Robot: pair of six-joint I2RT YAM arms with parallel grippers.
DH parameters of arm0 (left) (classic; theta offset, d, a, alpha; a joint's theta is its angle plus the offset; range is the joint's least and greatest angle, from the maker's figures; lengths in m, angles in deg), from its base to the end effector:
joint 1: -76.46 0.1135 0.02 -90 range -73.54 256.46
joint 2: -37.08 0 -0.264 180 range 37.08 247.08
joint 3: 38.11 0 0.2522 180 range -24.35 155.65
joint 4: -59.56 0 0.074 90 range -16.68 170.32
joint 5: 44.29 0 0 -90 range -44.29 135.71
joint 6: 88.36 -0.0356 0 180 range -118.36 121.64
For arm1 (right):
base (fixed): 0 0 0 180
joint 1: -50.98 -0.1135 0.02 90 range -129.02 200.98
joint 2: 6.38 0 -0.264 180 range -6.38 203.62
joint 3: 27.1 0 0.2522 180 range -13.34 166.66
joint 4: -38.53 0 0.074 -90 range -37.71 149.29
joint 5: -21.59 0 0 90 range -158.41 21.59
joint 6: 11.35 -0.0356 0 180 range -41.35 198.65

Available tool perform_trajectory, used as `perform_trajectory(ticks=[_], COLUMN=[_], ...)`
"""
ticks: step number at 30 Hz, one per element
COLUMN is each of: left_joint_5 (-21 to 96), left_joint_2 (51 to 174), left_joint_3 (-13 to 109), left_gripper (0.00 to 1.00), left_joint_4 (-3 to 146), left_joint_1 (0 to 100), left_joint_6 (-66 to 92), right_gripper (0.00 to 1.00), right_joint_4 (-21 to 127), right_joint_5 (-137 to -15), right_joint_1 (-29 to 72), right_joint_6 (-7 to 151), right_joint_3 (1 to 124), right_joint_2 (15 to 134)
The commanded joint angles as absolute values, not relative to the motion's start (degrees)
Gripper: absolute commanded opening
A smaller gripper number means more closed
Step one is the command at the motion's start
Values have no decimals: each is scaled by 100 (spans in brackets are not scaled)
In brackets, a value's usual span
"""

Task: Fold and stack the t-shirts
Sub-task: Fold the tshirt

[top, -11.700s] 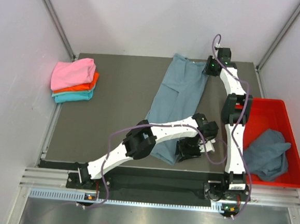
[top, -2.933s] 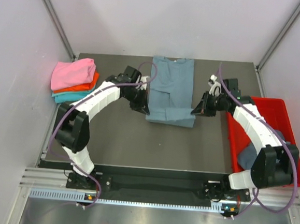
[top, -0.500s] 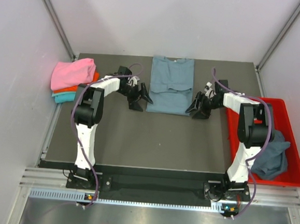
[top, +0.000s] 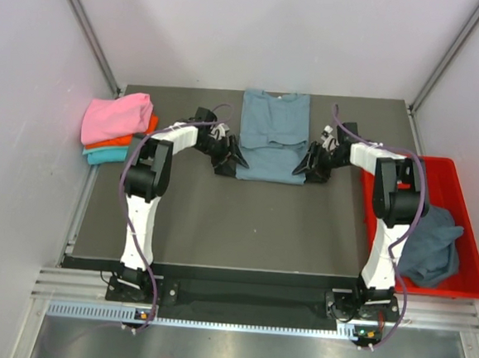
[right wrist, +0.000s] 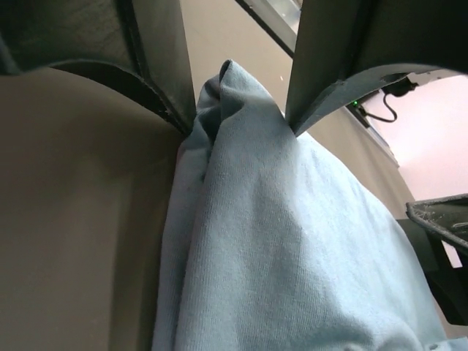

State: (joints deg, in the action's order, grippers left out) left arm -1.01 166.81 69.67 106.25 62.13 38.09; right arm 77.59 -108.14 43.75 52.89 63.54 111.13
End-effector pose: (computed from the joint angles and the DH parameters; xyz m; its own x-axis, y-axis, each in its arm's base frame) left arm 0.4378 -0.1386 0.1306 -0.9793 -0.1702 0.1098 -0.1930 0.6185 -0.7618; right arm 0.4022 0.0740 0.1411 -0.9702 0.2138 -0.1137 0.0736 0.7075 0.7029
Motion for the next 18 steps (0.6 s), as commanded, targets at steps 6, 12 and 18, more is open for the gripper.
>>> perform_trajectory(ticks=[6,12,18], left_joint_5=[63,71,-25], left_joint_2=[16777,16488,15829], left_joint_3=[6723,6635,6469], left_gripper=[29,0,0], left_joint_4=[10373,10452,10478], left_joint_1=[6170,6170,6170], left_joint_6=[3917,3847,3768], right_gripper=[15,0,0], right_joint_4=[7575,7646,7663], right_joint_5=[-10779,-10831,-10866], right_joint_1=[4316,4351,4360], right_joint_6=[5290,5334,5281], right_joint_3=[6146,5988,5478], right_joint_2=[10823,10393,9647])
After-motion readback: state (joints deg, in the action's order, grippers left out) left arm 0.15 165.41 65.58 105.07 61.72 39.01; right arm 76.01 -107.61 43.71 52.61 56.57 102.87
